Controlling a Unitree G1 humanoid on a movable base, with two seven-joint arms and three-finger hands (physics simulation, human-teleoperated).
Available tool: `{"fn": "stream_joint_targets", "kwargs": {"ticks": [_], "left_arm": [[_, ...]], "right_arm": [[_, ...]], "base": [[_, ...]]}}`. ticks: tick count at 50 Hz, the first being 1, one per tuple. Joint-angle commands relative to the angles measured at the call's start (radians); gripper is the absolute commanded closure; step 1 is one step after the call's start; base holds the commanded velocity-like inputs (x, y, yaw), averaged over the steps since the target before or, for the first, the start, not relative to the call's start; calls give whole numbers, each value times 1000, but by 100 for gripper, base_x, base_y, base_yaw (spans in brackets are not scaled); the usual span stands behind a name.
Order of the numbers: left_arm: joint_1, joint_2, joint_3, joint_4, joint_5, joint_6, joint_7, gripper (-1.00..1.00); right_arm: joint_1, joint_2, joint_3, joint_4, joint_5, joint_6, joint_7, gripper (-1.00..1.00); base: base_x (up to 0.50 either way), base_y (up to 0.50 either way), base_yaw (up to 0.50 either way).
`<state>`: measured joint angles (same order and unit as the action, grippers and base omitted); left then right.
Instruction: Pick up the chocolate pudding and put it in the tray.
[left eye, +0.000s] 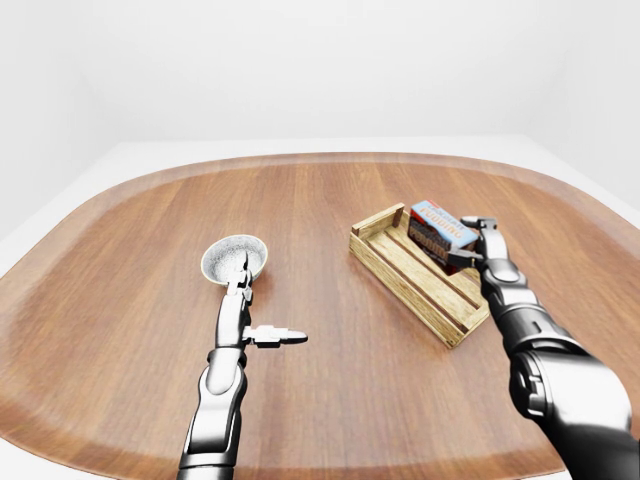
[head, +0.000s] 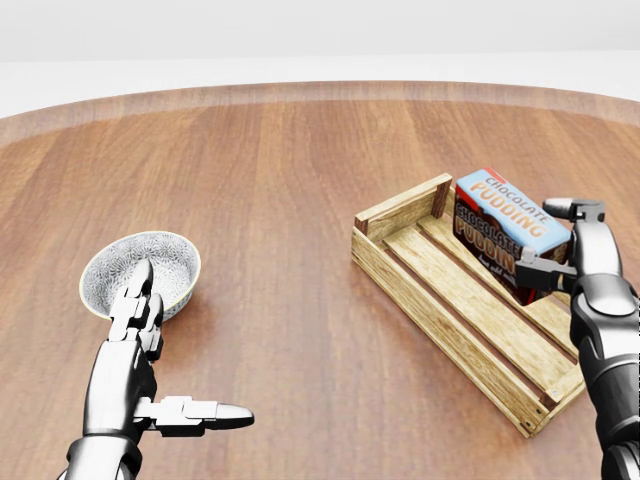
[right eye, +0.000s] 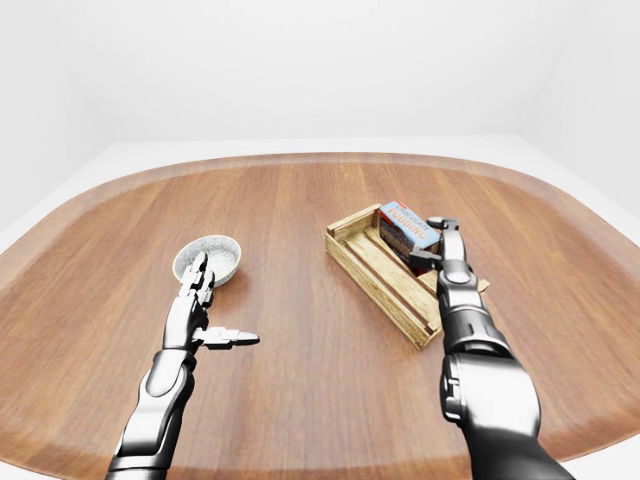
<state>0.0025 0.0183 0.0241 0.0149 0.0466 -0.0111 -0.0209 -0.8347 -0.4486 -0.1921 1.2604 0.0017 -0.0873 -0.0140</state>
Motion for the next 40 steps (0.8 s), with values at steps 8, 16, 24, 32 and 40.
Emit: {"fn": "stream_joint_targets", "kwargs": {"ticks": [8,16,24,32,40], "left_arm": [[-2,0,2,3,-7,7,-4,-100],[-2,0,2,3,-7,6,-4,-100],[-2,0,2,3,-6,7,-4,-100],[-2,0,2,2,-7,7,-4,-100],[-2,0,2,2,-7,7,-4,-100]], "right_arm": [[-37,10,-16,35,-19,0,-31,100],[-43,15,-21,45,-31,0,-43,100],[-49,17,-23,50,-38,0,-50,100],[-48,27,-26,57,-46,0,-59,100],[-53,30,-31,62,-52,0,-64,100]], "base": [[0,0,0],[0,0,0],[0,0,0],[0,0,0],[0,0,0]]}}
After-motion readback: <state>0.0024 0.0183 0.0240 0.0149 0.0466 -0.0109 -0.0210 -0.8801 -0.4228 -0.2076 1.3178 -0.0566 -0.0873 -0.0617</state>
